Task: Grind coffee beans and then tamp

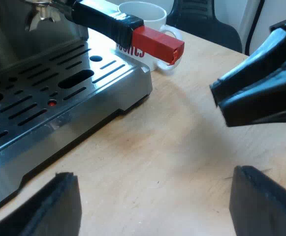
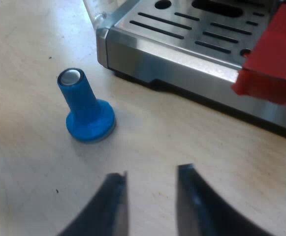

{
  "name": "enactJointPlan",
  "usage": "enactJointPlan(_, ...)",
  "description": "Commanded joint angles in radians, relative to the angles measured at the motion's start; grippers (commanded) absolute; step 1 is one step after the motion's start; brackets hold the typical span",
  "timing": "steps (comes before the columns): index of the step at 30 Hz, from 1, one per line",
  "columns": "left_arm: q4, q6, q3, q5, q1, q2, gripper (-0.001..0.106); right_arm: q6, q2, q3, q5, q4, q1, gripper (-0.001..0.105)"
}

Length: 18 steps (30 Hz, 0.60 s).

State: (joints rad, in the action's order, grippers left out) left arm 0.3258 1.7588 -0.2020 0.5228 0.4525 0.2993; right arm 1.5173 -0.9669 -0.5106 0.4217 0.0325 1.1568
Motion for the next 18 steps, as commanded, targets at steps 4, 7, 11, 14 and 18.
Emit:
enactJointPlan(4,-0.018,0.01,-0.001,0.014,0.004,0.001,0.065,0.002,-0.042,-0.003,0.018,-0.1,0.001,0.006)
enactJointPlan(7,-0.018,0.01,-0.001,0.014,0.004,0.001,0.065,0.002,-0.073,-0.003,0.135,-0.153,0.001,0.005)
enactJointPlan(11,-0.018,0.01,-0.001,0.014,0.004,0.001,0.065,-0.035,-0.093,-0.003,0.248,-0.195,0.001,0.005)
enactJointPlan(14,-0.018,0.01,-0.001,0.014,0.004,0.001,0.065,-0.05,-0.11,-0.003,0.283,-0.231,0.001,0.005)
enactJointPlan(18,-0.018,0.01,-0.001,0.014,0.004,0.001,0.065,-0.049,-0.135,-0.003,0.288,-0.246,0.001,0.005)
